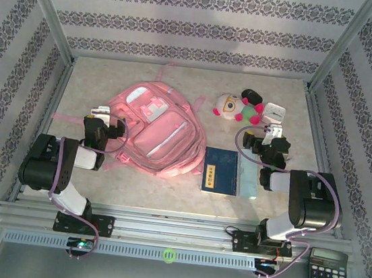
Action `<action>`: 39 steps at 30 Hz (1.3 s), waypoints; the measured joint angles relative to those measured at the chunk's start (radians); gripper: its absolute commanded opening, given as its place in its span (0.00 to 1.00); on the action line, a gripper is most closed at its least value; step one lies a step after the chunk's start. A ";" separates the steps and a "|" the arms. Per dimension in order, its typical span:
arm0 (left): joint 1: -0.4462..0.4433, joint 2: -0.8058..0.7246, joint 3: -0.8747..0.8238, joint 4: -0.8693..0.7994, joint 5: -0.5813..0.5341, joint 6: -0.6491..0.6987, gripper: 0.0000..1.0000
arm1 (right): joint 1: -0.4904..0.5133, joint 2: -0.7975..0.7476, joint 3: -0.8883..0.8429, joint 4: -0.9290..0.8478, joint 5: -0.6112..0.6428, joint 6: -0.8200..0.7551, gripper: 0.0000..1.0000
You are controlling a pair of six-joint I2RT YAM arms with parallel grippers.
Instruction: Pack the student bag
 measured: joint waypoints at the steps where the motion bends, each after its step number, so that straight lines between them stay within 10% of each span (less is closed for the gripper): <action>1: 0.000 0.000 0.000 0.000 0.002 0.000 0.99 | 0.000 0.000 0.000 0.000 0.000 0.000 0.98; 23: -0.003 -0.022 -0.001 -0.019 -0.010 0.011 0.93 | -0.001 -0.012 0.000 -0.010 0.004 0.002 0.98; 32: -0.033 -0.452 0.208 -0.549 -0.012 -0.104 0.78 | 0.039 -0.515 0.244 -0.625 0.018 0.120 0.98; 39: -0.042 -0.515 0.468 -1.048 0.021 -0.374 0.75 | 0.350 -0.448 0.631 -1.073 0.077 0.294 0.98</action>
